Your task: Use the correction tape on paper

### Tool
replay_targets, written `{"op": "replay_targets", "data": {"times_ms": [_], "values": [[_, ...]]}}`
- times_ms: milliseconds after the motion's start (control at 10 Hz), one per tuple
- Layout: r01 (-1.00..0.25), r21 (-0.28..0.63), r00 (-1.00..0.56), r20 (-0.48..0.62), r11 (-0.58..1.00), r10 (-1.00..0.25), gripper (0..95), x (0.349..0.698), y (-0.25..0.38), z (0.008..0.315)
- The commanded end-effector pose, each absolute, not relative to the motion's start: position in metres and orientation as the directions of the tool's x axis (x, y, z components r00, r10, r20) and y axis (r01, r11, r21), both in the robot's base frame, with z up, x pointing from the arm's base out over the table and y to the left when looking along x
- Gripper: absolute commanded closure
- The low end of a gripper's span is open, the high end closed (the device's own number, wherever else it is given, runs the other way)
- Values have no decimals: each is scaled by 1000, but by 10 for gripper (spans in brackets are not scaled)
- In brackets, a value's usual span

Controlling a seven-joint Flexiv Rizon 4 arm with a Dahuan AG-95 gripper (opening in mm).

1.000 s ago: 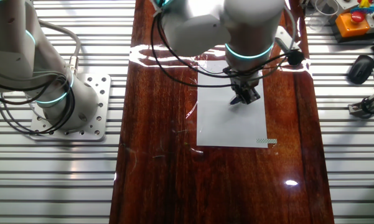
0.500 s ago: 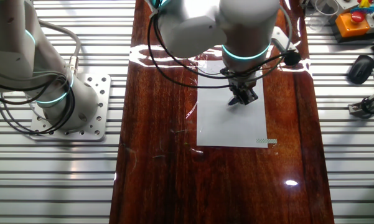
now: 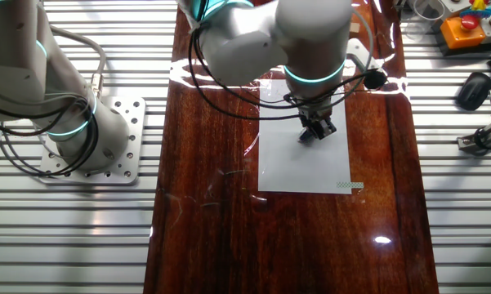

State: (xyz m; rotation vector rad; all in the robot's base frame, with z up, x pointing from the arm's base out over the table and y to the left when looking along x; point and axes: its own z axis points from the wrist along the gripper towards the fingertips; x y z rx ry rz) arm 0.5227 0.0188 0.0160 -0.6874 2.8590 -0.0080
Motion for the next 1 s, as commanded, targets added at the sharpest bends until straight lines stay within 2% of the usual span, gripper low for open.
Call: {"op": "replay_targets", "data": {"times_ms": [100, 600, 1000], "values": [[-446, -46, -869, -216, 894, -445, 950, 528, 23, 12], [-431, -29, -874, -235, 902, -426, 950, 553, 29, 15], [-431, -27, -878, -219, 902, -426, 950, 559, 30, 19]]}}
